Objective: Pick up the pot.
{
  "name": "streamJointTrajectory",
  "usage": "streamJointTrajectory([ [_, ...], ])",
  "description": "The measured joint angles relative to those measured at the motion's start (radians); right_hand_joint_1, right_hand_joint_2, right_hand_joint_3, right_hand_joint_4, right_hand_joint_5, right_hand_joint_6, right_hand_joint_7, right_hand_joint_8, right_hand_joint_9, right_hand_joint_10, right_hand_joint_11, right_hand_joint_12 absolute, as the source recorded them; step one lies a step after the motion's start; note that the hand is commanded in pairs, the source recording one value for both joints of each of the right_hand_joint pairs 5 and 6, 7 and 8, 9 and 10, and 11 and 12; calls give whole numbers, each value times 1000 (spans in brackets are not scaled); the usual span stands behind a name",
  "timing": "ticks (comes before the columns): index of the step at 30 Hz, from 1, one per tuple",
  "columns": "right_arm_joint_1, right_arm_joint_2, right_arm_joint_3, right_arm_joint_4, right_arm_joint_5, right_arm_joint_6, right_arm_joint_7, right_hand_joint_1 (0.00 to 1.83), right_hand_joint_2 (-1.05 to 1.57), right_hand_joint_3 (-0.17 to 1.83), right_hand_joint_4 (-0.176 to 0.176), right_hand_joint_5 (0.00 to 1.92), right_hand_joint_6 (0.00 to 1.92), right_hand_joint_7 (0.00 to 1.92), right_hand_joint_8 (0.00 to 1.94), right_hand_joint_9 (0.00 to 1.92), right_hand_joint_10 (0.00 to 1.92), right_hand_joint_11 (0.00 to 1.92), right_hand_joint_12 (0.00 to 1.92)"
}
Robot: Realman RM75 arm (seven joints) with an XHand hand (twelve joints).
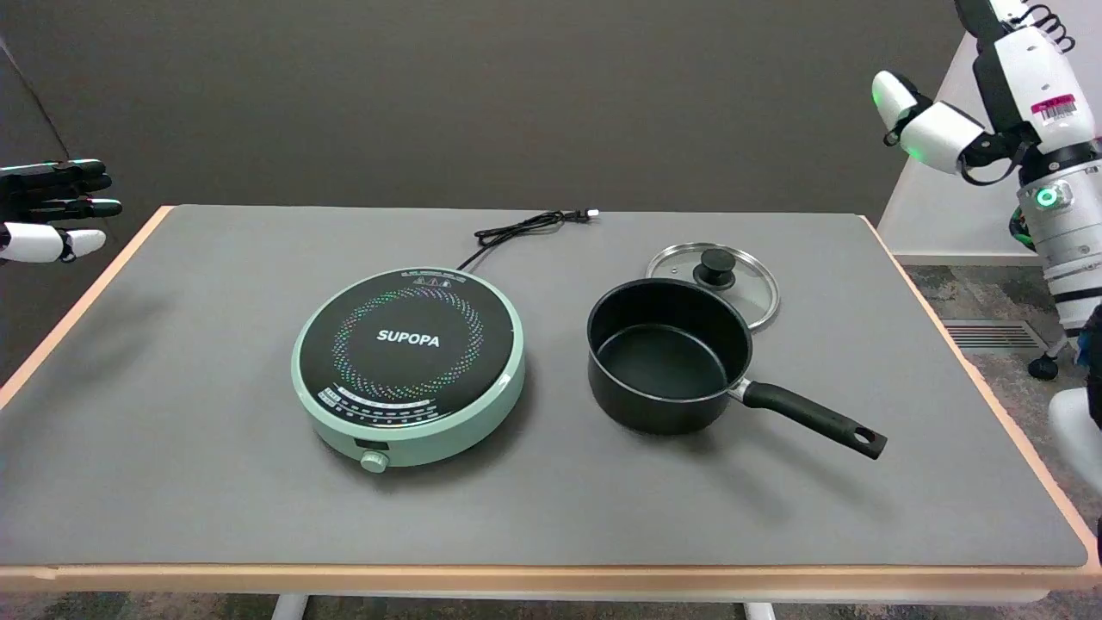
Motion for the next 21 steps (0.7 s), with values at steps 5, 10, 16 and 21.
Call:
streamJointTrajectory([
  [5,-1,-7,9,-1,8,19,-26,844,1106,351,-126,40,40,40,40,40,40,40,40],
  [10,-9,-12,18,-3,26,42,-42,936,567,629,-22,39,39,39,39,39,39,39,39],
  [16,-29,-18,23,18,40,53,-76,1011,-9,680,-59,40,40,40,40,40,40,40,40],
  [21,-42,-26,14,37,48,45,-128,1056,-80,681,-169,42,42,42,42,42,42,42,42],
])
